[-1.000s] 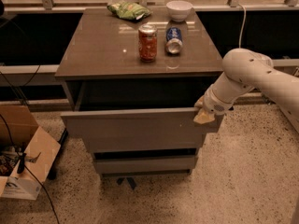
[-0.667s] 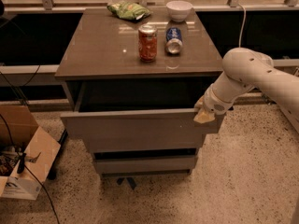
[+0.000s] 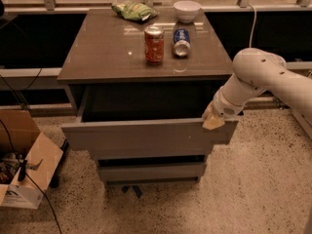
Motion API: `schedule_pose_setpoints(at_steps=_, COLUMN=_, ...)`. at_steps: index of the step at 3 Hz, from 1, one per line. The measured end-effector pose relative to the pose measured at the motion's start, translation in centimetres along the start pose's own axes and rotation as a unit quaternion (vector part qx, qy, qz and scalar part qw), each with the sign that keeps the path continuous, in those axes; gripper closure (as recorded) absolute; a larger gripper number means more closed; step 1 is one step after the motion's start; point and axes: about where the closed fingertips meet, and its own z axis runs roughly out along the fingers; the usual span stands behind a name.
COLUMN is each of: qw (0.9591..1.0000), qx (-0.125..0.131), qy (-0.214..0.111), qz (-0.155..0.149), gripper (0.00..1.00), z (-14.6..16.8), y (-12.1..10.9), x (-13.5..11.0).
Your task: Open top drawer
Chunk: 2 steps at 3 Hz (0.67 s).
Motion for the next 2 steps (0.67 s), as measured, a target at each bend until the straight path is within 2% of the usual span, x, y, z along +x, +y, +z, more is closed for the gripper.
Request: schedule_pose_setpoints(at_steps=2, qw=1.0, qx=0.0, qy=0.0, qz=0.0, gripper=0.34, z=-0.3, y=0.01, x=-0.09)
